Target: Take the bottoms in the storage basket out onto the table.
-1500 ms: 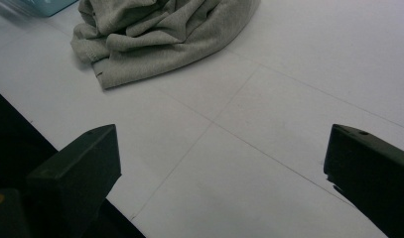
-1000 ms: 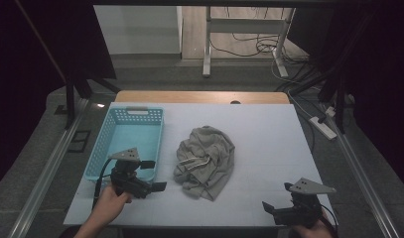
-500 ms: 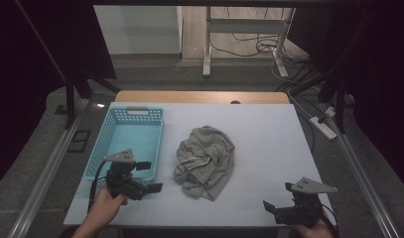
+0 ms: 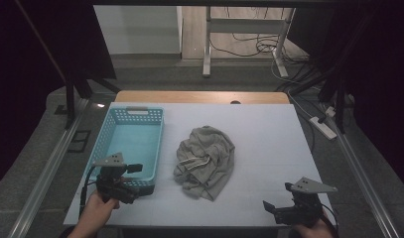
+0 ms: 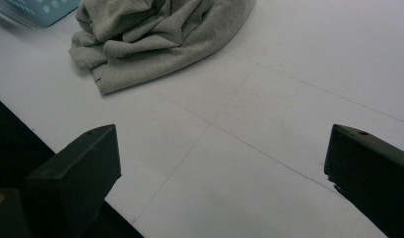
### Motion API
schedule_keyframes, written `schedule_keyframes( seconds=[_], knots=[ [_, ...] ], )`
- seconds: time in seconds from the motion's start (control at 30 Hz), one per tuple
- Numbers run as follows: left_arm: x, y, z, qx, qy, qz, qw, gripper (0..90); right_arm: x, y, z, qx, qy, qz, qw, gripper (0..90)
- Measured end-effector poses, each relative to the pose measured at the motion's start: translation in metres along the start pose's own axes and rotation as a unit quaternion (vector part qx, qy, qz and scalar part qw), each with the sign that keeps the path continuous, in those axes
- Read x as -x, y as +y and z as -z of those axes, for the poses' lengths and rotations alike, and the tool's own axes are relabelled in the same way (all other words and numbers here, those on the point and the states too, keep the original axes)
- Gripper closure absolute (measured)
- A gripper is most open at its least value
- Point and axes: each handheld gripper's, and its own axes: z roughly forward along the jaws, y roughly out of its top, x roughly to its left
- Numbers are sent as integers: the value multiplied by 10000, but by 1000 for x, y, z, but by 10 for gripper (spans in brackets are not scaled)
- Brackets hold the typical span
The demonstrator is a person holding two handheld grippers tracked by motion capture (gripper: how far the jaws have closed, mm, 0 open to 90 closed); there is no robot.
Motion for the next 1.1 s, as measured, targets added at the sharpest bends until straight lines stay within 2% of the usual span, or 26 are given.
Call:
schedule_keyframes(
  seconds=[1.1],
  knots=[
    [-4,-36,26,148,363,306,9988,0,0,0,0,1,-5,25,10000,19]
  ],
)
